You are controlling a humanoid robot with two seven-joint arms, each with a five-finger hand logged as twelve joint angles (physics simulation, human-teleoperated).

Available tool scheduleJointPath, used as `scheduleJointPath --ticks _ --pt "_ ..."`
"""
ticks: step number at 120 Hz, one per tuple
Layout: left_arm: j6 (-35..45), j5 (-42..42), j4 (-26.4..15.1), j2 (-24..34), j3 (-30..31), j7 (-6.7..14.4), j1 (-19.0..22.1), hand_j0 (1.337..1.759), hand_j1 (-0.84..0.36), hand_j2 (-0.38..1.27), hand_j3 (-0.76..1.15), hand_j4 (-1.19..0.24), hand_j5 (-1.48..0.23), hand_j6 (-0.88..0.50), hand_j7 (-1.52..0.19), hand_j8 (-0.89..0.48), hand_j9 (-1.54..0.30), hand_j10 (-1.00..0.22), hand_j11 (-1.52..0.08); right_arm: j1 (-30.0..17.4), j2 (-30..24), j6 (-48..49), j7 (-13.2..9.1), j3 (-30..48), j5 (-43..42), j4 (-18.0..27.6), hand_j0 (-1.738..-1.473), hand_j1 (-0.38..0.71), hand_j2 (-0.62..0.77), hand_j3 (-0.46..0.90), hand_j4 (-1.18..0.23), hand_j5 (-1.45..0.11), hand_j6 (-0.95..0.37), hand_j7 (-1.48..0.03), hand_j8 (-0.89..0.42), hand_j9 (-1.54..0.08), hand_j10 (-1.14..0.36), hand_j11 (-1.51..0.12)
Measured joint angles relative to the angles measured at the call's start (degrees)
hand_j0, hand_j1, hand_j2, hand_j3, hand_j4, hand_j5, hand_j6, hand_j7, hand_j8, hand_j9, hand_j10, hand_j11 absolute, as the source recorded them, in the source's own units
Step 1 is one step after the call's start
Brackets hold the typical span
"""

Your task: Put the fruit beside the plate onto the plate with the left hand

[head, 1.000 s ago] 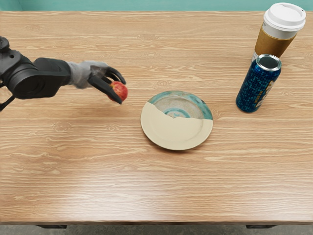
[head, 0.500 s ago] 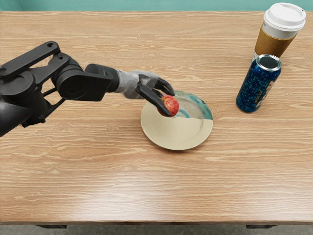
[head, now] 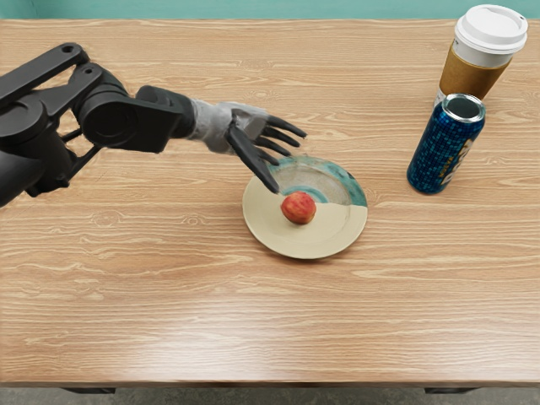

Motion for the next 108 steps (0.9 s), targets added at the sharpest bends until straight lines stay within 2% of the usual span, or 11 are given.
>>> scheduleJointPath --ticks 9,17,30,54,66,90,108 --pt "-4.6 -4.7 0.0 2.1 -1.4 0.0 0.4 1.658 0.23 0.06 0.00 -0.12 -0.17 -0.08 -0.16 -0.08 -0.16 -0.12 -0.16 0.0 0.0 0.0 0.0 0.0 0.0 0.0 -1.658 -0.34 0.00 0.00 -0.01 -0.01 -0.01 -0.01 -0.01 -0.01 -0.01 -0.01" --pt "-6.6 -8.9 0.0 7.5 -2.2 0.0 0.8 1.658 0.26 0.04 0.00 -0.09 -0.13 -0.06 -0.12 -0.06 -0.12 -0.09 -0.12 0.0 0.0 0.0 0.0 0.0 0.0 0.0 -1.658 -0.34 0.00 0.00 -0.01 -0.01 -0.01 -0.01 -0.01 -0.01 -0.01 -0.01" --pt "-8.1 -14.9 0.1 14.5 -2.7 0.0 6.6 1.658 0.29 0.03 0.00 -0.05 -0.08 -0.04 -0.07 -0.04 -0.07 -0.05 -0.07 0.0 0.0 0.0 0.0 0.0 0.0 0.0 -1.658 -0.34 0.00 0.00 -0.01 -0.01 -0.01 -0.01 -0.01 -0.01 -0.01 -0.01" --pt "-8.8 -25.9 0.1 25.6 -2.9 0.0 13.7 1.658 0.32 0.01 0.00 -0.02 -0.03 -0.02 -0.03 -0.02 -0.03 -0.02 -0.03 0.0 0.0 0.0 0.0 0.0 0.0 0.0 -1.658 -0.34 0.00 0.00 -0.01 -0.01 -0.01 -0.01 -0.01 -0.01 -0.01 -0.01" --pt "-8.9 -30.8 0.0 31.0 -2.9 0.0 14.1 1.658 0.33 0.01 0.00 -0.01 -0.02 -0.01 -0.02 -0.01 -0.02 -0.01 -0.02 0.0 0.0 0.0 0.0 0.0 0.0 0.0 -1.658 -0.34 0.00 0.00 -0.01 -0.01 -0.01 -0.01 -0.01 -0.01 -0.01 -0.01" --pt "-9.0 -33.7 0.1 36.0 -2.9 0.0 14.1 1.658 0.34 0.00 0.00 -0.01 -0.01 0.00 -0.01 0.00 -0.01 -0.01 -0.01 0.0 0.0 0.0 0.0 0.0 0.0 0.0 -1.658 -0.34 0.00 0.00 -0.01 -0.01 -0.01 -0.01 -0.01 -0.01 -0.01 -0.01" --pt "-9.0 -34.0 0.1 36.4 -2.9 0.0 14.1 1.658 0.34 0.00 0.00 0.00 -0.01 0.00 -0.01 0.00 -0.01 0.00 -0.01 0.0 0.0 0.0 0.0 0.0 -0.1 0.0 -1.658 -0.34 0.00 0.00 -0.01 -0.01 -0.01 -0.01 -0.01 -0.01 -0.01 -0.01"
